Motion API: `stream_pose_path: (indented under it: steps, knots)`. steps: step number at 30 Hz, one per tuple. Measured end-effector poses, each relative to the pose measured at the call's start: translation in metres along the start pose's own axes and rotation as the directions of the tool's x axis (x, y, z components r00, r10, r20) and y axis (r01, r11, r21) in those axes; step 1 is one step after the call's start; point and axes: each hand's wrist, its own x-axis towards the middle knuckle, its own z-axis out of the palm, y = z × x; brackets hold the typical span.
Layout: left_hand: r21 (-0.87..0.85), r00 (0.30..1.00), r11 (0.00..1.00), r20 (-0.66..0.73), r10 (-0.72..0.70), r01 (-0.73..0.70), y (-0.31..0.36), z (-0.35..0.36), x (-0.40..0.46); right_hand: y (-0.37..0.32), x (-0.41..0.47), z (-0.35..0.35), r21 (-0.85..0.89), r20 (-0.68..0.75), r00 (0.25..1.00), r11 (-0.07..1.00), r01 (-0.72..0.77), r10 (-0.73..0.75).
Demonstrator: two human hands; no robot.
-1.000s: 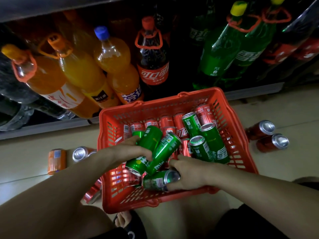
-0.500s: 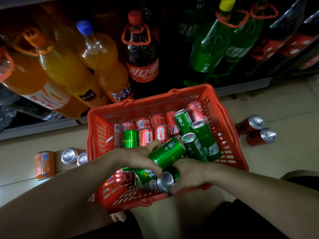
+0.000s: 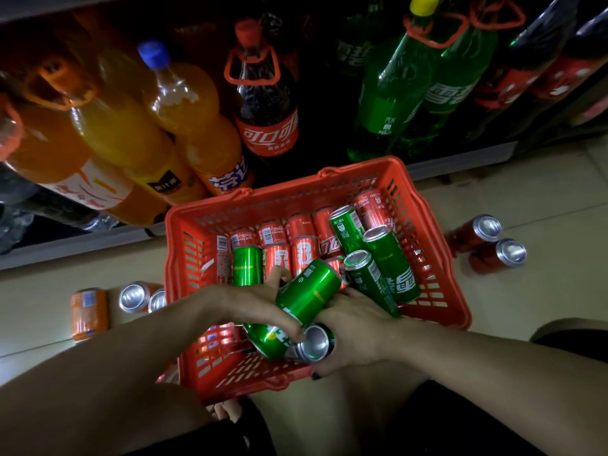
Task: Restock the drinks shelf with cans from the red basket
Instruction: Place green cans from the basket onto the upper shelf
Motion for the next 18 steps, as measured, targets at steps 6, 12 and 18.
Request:
stream_pose_path:
  steps: [6, 12, 18]
  knots:
    - [-0.115, 0.999, 0.993, -0.039, 0.000, -0.005, -0.014, -0.001, -0.006, 0.001, 0.009, 0.002, 0.064, -0.115, 0.992, 0.996, 0.054, -0.047]
    - [-0.336, 0.995, 0.941, -0.100, 0.007, -0.041, -0.027, -0.019, -0.017, 0.010, 0.019, -0.012, 0.624, -0.087, 0.978, 0.775, -0.096, 0.192]
    - [-0.472, 0.979, 0.870, -0.197, 0.051, -0.140, -0.018, -0.022, -0.018, 0.016, 0.038, -0.024, 0.968, 0.029, 0.903, 0.213, -0.132, 0.428]
